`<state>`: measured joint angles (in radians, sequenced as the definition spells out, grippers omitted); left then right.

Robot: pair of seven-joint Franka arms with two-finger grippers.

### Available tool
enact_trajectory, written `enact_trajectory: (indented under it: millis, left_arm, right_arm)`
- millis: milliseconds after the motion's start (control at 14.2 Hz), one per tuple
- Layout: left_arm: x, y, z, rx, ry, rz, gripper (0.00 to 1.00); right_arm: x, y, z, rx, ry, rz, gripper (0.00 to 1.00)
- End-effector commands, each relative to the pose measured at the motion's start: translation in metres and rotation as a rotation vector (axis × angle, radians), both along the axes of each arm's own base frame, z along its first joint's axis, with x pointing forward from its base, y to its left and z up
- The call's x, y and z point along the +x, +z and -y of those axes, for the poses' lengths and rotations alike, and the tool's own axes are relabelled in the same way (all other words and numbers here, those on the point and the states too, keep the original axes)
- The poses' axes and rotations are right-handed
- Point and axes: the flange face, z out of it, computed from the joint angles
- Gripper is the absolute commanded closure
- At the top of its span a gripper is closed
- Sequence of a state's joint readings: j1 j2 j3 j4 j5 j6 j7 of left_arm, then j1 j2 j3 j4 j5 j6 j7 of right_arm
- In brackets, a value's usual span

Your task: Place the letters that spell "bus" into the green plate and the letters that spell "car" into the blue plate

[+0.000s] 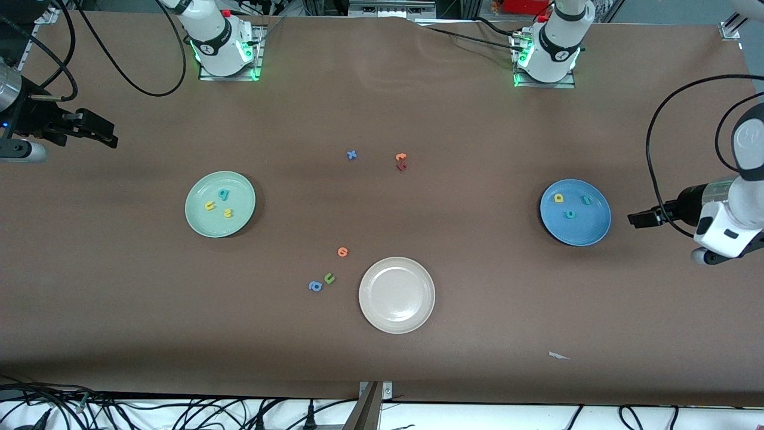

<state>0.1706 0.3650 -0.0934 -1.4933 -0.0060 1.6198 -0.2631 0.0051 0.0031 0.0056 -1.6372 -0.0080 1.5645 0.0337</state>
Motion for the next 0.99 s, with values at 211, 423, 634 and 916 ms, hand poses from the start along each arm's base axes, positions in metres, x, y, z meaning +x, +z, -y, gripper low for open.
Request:
enact_trajectory:
  millis: [211,423,634,916]
  left_arm:
    - [-0.013,0.03,0.003,-0.032,-0.055,0.051,0.04]
    - [-0.029,0.065,0.02,-0.017,-0.087,0.114,0.05]
    - [-0.041,0.085,0.035,-0.021,-0.117,0.15,0.0]
    - [-0.045,0.103,0.039,-0.016,-0.13,0.185,0.0]
  right_arm:
    - [-0.003,0.005,0.003,0.0,0.009,-0.003,0.0]
    - [-0.003,0.004,0.007,0.0,0.001,-0.003,0.0]
    - [-0.003,0.005,0.006,0.0,0.003,-0.001,0.0]
    - [-0.003,0.005,0.006,0.0,0.003,-0.001,0.0]
